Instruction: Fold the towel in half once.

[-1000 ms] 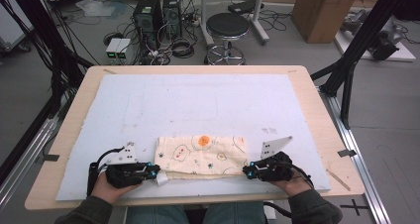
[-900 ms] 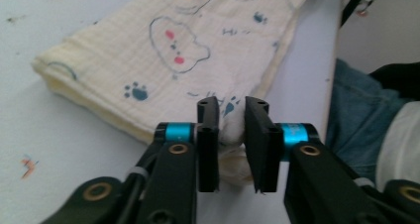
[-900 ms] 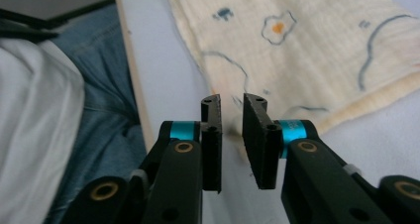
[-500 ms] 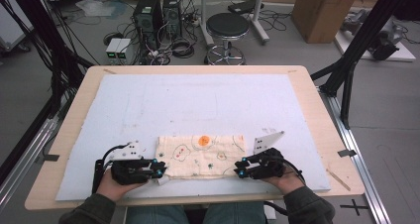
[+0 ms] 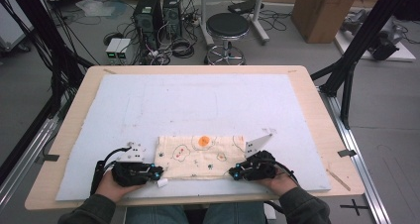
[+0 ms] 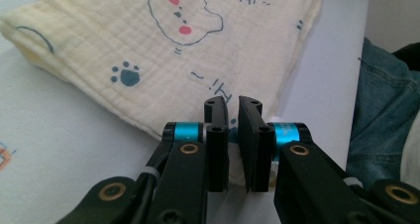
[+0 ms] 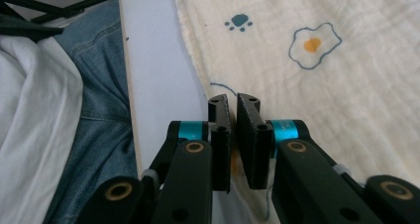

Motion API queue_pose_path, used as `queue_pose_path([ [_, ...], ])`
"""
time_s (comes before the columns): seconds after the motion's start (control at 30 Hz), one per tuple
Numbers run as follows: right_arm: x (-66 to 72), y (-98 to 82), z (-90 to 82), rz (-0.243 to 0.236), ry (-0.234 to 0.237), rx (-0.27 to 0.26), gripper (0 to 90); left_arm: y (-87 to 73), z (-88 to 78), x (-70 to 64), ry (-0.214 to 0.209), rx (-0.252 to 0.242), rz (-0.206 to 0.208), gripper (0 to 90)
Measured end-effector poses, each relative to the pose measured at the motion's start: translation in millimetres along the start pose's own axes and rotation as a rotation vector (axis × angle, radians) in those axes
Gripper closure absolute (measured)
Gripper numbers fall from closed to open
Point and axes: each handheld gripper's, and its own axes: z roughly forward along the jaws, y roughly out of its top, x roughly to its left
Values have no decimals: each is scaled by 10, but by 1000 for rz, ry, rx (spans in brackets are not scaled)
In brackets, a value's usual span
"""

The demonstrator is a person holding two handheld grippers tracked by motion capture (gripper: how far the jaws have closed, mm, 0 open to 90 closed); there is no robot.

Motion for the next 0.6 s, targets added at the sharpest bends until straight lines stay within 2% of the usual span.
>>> queue_pose_path([
  [0.3,5,-59,-32,2,-9,-16,856,-12,-7,-10,7,-2,11,820],
  [0.33,10,-60,-36,13,-5,-15,833,-11,-7,-13,8,-3,11,819],
  [0.4,13,-54,-40,7,2,-25,785,-6,-16,-5,6,-6,14,810],
  [0.5,36,-30,-71,4,12,-61,736,15,-57,0,-5,-42,4,775],
  [0.6,38,1,-112,3,10,-106,682,50,-102,-3,-11,-72,13,750],
])
